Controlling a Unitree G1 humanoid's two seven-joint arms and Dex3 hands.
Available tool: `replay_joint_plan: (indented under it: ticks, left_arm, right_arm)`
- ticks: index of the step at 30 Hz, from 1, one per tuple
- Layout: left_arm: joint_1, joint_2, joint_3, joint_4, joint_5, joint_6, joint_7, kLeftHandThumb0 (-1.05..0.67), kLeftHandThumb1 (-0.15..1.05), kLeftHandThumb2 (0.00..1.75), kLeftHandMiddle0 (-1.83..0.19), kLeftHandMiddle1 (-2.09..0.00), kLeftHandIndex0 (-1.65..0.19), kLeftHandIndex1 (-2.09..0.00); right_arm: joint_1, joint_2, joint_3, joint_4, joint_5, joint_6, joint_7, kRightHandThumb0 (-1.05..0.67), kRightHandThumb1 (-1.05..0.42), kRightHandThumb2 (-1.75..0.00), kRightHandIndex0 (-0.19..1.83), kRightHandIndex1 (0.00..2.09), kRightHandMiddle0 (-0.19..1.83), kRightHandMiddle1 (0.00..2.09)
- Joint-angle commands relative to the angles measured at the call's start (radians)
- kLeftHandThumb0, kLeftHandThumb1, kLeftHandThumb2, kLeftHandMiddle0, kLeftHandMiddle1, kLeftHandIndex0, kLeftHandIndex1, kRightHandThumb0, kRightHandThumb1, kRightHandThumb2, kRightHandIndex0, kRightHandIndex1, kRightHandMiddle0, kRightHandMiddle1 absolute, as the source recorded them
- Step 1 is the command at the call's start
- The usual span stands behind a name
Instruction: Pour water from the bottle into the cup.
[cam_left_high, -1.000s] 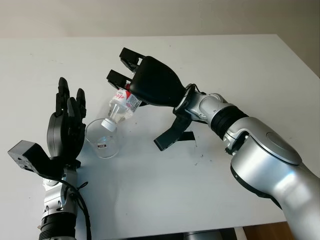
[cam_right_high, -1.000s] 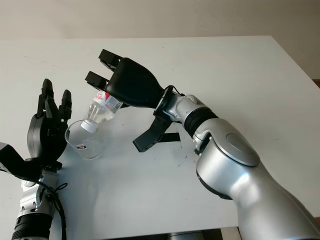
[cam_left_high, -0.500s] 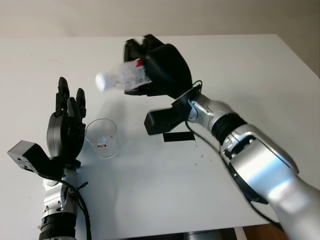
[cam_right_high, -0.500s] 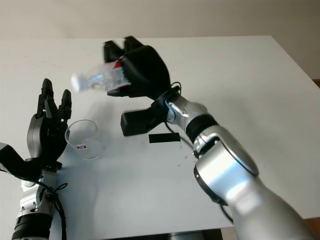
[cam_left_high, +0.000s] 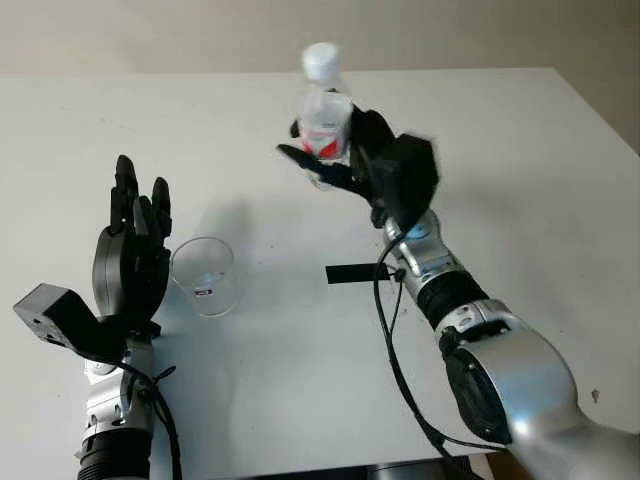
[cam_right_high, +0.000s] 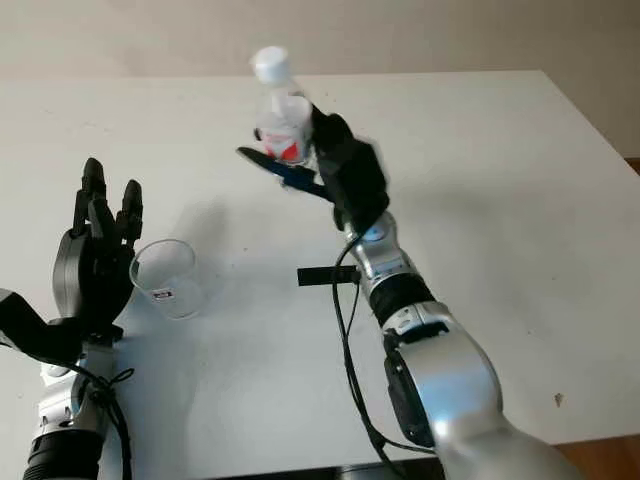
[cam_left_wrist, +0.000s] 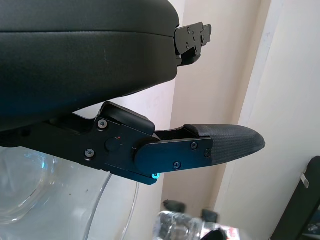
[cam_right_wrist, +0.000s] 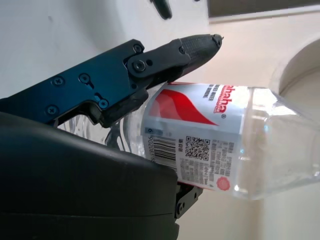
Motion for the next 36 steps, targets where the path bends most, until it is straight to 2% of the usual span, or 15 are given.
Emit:
replay_joint_plan:
  ticks: [1, 9, 15, 20, 26, 36]
  left_arm:
    - [0.026, -0.013, -0.002, 0.01, -0.004, -0.005, -0.005, -0.85, 1.05, 0.51, 0.03, 0.0, 0.16, 0.0]
    - [0.029, -0.016, -0.003, 0.007, -0.004, -0.004, -0.006, -0.86, 1.05, 0.51, 0.02, 0.0, 0.15, 0.0]
    - [0.032, -0.017, -0.003, -0.001, -0.004, 0.001, 0.0, -0.85, 1.05, 0.51, 0.03, 0.0, 0.15, 0.0]
    - [0.036, -0.016, -0.004, -0.01, -0.003, 0.007, 0.001, -0.85, 1.05, 0.51, 0.03, 0.0, 0.16, 0.0]
    - [0.034, -0.016, -0.002, -0.009, -0.002, -0.001, 0.001, -0.84, 1.05, 0.53, 0.03, 0.0, 0.16, 0.0]
    - [0.033, -0.01, -0.003, -0.021, -0.006, 0.023, 0.008, -0.87, 1.05, 0.5, 0.04, 0.0, 0.18, 0.0]
  right_arm:
    - [0.047, -0.014, -0.031, -0.129, 0.046, 0.112, 0.03, -0.25, -1.05, -0.23, 1.2, 2.09, 0.79, 2.09]
    - [0.252, -0.074, -0.048, -0.528, 0.092, 0.395, 0.078, -0.29, -1.05, -0.21, 1.06, 2.09, 0.5, 2.09]
    - [0.336, -0.12, -0.037, -0.682, 0.062, 0.494, 0.069, -0.29, -1.05, -0.21, 0.88, 2.09, 0.28, 2.09]
    - [0.396, -0.147, -0.025, -0.739, 0.045, 0.472, 0.104, -0.27, -1.05, -0.22, 0.78, 2.09, 0.18, 2.09]
    - [0.446, -0.139, 0.001, -0.755, 0.002, 0.397, 0.108, -0.29, -1.05, -0.19, 0.66, 2.09, 0.18, 2.09]
    - [0.476, -0.103, 0.029, -0.741, -0.01, 0.376, 0.095, -0.31, -1.05, -0.19, 0.65, 2.09, 0.21, 2.09]
